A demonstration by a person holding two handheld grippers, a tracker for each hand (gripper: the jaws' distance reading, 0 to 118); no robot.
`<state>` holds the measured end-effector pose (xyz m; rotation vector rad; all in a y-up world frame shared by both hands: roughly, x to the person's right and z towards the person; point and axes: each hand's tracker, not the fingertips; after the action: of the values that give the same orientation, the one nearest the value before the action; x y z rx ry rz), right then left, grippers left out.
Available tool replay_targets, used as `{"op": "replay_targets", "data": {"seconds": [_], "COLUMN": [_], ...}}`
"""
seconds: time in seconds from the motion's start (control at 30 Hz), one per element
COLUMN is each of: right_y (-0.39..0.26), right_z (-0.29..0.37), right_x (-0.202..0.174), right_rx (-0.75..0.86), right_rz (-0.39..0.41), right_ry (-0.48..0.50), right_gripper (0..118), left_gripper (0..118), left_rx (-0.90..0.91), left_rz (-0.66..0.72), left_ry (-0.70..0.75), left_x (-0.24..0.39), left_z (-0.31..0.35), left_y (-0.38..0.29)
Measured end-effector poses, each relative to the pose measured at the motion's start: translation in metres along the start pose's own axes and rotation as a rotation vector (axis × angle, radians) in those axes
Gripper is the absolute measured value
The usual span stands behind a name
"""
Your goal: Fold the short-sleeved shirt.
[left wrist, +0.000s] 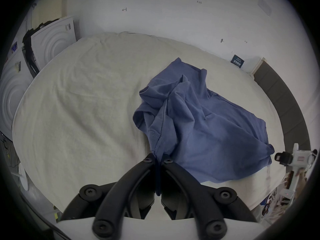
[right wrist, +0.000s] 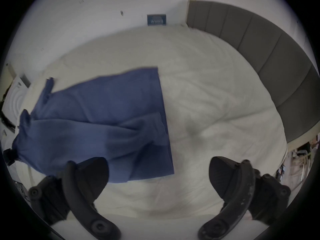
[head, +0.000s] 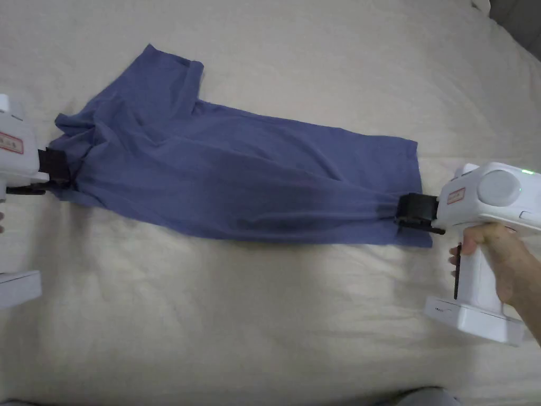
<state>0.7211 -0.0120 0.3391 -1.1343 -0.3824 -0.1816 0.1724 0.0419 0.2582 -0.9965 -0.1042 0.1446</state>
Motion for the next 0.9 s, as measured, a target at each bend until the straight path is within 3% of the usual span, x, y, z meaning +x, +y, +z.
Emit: {"op": "replay_targets", "data": {"seconds": [0.03, 0.17, 0.2, 0.23, 0.5, 0.6, 0.7, 0.9], "right_y": [-0.001, -0.006, -0.007, -0.007, 0.015, 0.008, -0.014, -0.076], "right_z": [-0.006, -0.025, -0.020, -0.011, 0.048, 0.079, 0.096, 0.071], "right_x": [0.000, 0.001, -0.001, -0.002, 0.038, 0.054, 0.072, 0.086], "right_rx": [-0.010, -0.039, -0.038, -0.036, 0.027, 0.071, 0.079, -0.027], "right_rz": [-0.010, -0.058, -0.055, -0.059, -0.063, -0.013, 0.010, -0.047], "right_ry": [-0.005, 0.053, 0.043, 0.029, 0.169, 0.172, 0.175, 0.181], "right_gripper": [107, 55, 28, 12, 9, 9, 9, 10], "left_gripper": [5, 5, 5, 5, 5, 5, 5, 5], "left_rx": [-0.005, -0.023, -0.026, -0.027, 0.056, 0.075, 0.081, -0.051], "left_rz": [0.006, 0.027, 0.033, 0.041, 0.109, 0.095, 0.138, 0.146], "left_ry": [0.005, 0.015, 0.015, 0.016, -0.017, -0.018, -0.051, -0.012], "left_x": [-0.001, -0.011, -0.009, -0.011, -0.013, -0.034, -0.049, -0.050], "left_z": [-0.001, -0.012, -0.010, -0.009, 0.047, 0.065, 0.086, 0.078], "left_y": [-0.001, -0.003, -0.004, -0.004, -0.004, -0.013, -0.042, -0.120]}}
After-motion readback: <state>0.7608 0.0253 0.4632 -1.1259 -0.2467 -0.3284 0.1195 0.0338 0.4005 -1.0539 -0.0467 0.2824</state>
